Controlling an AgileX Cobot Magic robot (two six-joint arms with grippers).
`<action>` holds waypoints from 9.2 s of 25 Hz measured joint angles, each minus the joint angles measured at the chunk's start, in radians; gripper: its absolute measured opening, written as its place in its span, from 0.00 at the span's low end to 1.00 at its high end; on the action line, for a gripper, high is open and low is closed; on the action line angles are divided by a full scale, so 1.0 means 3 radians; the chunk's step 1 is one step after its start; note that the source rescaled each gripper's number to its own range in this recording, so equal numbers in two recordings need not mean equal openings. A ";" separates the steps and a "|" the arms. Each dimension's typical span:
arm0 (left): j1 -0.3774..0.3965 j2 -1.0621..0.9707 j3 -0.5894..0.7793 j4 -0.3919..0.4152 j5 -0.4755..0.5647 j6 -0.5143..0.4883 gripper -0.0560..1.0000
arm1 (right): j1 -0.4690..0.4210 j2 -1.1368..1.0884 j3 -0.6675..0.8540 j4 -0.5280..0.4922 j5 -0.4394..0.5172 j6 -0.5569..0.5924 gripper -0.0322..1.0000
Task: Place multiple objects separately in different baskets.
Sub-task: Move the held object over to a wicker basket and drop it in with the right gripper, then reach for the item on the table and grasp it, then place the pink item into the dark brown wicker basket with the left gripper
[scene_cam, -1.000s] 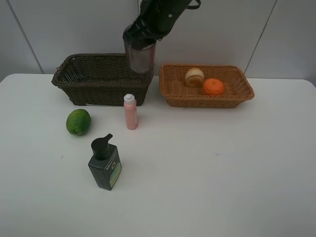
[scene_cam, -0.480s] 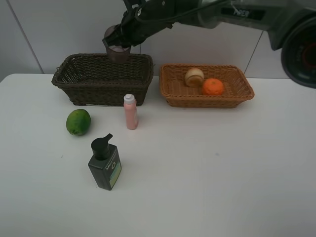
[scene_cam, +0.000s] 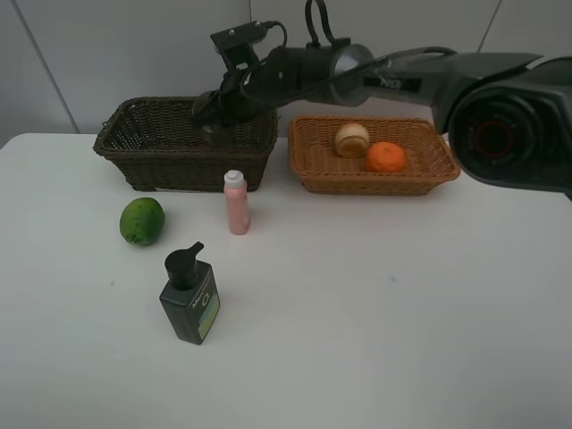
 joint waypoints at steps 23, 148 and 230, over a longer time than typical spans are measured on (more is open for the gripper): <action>0.0000 0.0000 0.0000 0.0000 0.0000 0.0000 1.00 | -0.0067 -0.0526 -0.0012 0.0145 0.1511 0.0530 0.98; -0.1137 0.5642 -0.2810 0.0292 -0.0734 -0.0741 1.00 | -0.1976 -0.8235 0.5153 -0.0389 0.2596 0.0970 0.98; -0.1617 0.7077 -0.3148 0.0226 -0.1463 -0.1937 0.07 | -0.1976 -0.8235 0.5153 -0.0389 0.2596 0.0970 0.98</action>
